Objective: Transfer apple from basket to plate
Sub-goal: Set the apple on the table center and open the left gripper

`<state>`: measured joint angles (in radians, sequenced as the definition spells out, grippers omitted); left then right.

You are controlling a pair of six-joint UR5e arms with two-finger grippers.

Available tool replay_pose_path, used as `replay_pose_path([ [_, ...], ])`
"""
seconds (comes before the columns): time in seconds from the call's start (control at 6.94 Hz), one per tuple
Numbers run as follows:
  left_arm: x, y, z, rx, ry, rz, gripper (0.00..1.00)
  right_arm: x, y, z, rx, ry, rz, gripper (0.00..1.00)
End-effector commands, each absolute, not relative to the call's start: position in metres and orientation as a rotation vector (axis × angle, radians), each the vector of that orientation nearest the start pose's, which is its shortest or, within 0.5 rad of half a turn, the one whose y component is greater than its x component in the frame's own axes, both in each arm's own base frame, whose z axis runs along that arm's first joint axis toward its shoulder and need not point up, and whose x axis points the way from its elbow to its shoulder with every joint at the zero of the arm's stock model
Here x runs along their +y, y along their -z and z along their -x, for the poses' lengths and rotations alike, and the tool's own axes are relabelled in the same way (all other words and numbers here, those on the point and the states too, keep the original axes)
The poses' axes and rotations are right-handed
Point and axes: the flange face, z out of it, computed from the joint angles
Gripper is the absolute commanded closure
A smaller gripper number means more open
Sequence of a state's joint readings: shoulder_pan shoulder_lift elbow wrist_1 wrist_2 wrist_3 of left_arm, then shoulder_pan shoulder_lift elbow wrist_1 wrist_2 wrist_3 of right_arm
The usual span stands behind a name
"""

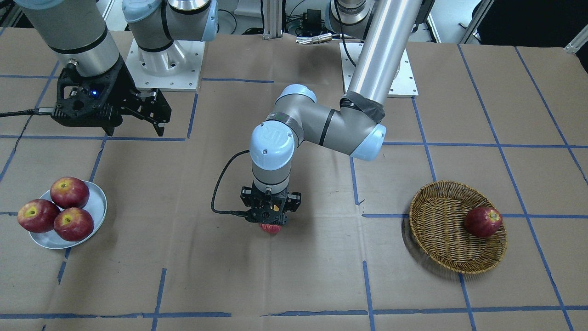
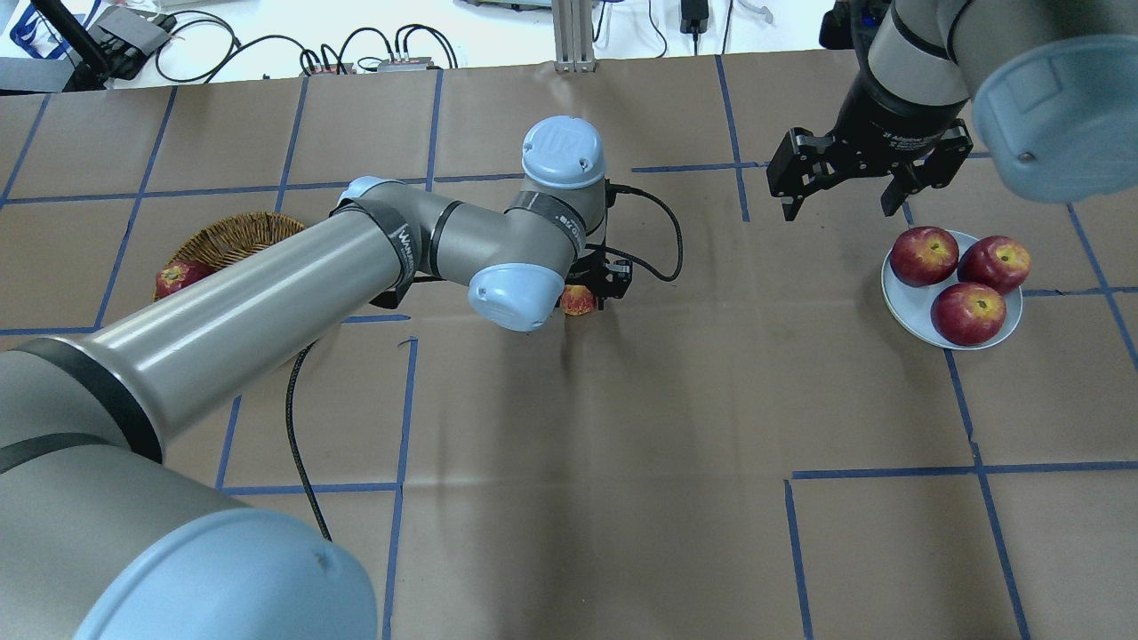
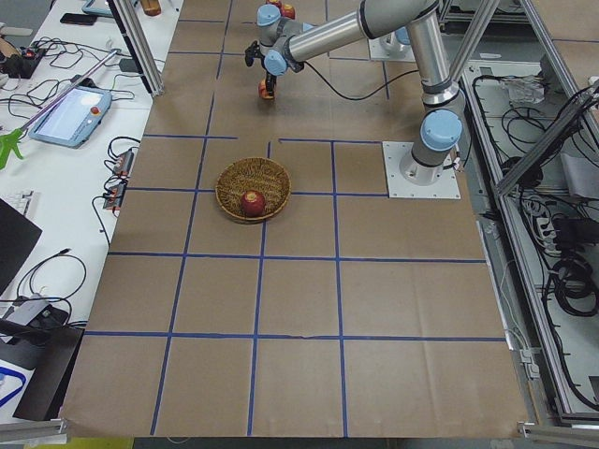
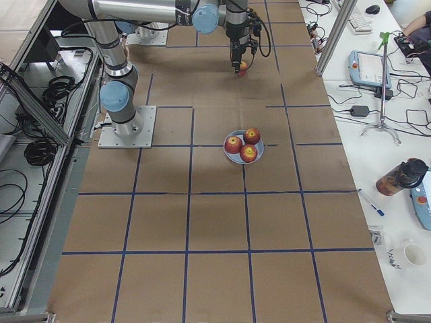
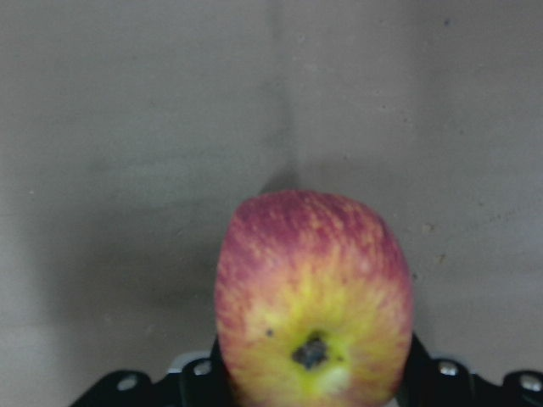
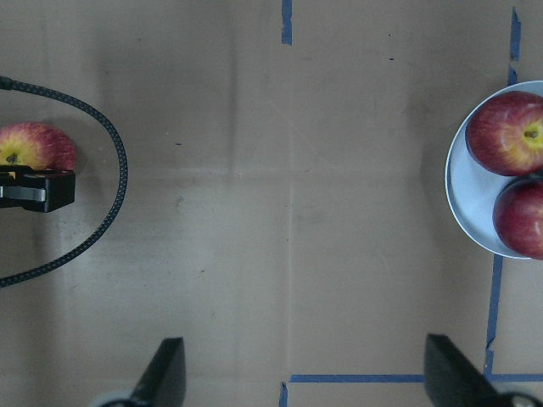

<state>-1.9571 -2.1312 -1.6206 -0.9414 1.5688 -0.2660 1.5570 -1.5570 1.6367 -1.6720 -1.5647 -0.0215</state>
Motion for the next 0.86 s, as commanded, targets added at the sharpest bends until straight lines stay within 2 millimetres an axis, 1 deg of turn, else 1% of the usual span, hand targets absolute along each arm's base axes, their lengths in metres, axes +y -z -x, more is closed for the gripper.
replay_pose_path([
  [0.0, -0.550, -0.267, 0.355, 3.150, 0.105, -0.232, 0.01, -0.500, -0.459, -0.127, 3.134, 0.034, 0.012, 0.00],
  [0.14, -0.549, -0.330, 0.331, 3.141, 0.083, -0.263, 0.01, -0.500, -0.459, -0.127, 3.134, 0.034, 0.012, 0.00],
  [0.29, -0.540, -0.407, 0.293, 3.130, 0.022, -0.281, 0.01, -0.500, -0.459, -0.127, 3.134, 0.034, 0.012, 0.00],
  [0.43, -0.528, -0.460, 0.259, 3.121, -0.054, -0.300, 0.01, -0.500, -0.459, -0.127, 3.134, 0.034, 0.012, 0.00],
  [0.58, -0.518, -0.501, 0.231, 3.119, -0.076, -0.317, 0.01, -0.500, -0.459, -0.127, 3.133, 0.034, 0.012, 0.00],
  [0.72, -0.502, -0.532, 0.203, 3.119, -0.093, -0.296, 0.01, -0.500, -0.459, -0.129, 3.131, 0.034, 0.017, 0.00],
])
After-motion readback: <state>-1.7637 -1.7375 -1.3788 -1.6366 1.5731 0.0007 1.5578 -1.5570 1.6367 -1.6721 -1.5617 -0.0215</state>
